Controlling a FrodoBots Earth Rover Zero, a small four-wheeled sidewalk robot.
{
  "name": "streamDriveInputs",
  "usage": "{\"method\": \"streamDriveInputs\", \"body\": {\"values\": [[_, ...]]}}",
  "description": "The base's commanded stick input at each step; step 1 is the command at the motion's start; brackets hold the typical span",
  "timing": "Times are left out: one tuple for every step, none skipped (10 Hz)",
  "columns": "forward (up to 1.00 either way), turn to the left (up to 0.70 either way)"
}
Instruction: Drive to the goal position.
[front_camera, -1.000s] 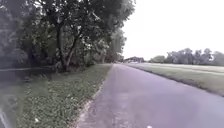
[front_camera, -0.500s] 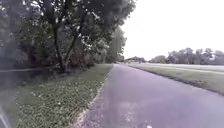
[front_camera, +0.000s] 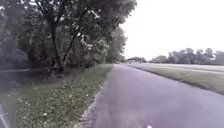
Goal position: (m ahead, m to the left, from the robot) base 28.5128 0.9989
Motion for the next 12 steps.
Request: {"method": "streamDriveInputs", "body": {"values": [[0.7, -0.01], [0.7, -0.01], [0.7, -0.01], [0.7, -0.01], [0.7, -0.01], [0.7, -0.01], [0.7, -0.01], [0.7, -0.01], [0.7, -0.01], [0.7, -0.01], [0.7, -0.01], [0.7, -0.01]]}}
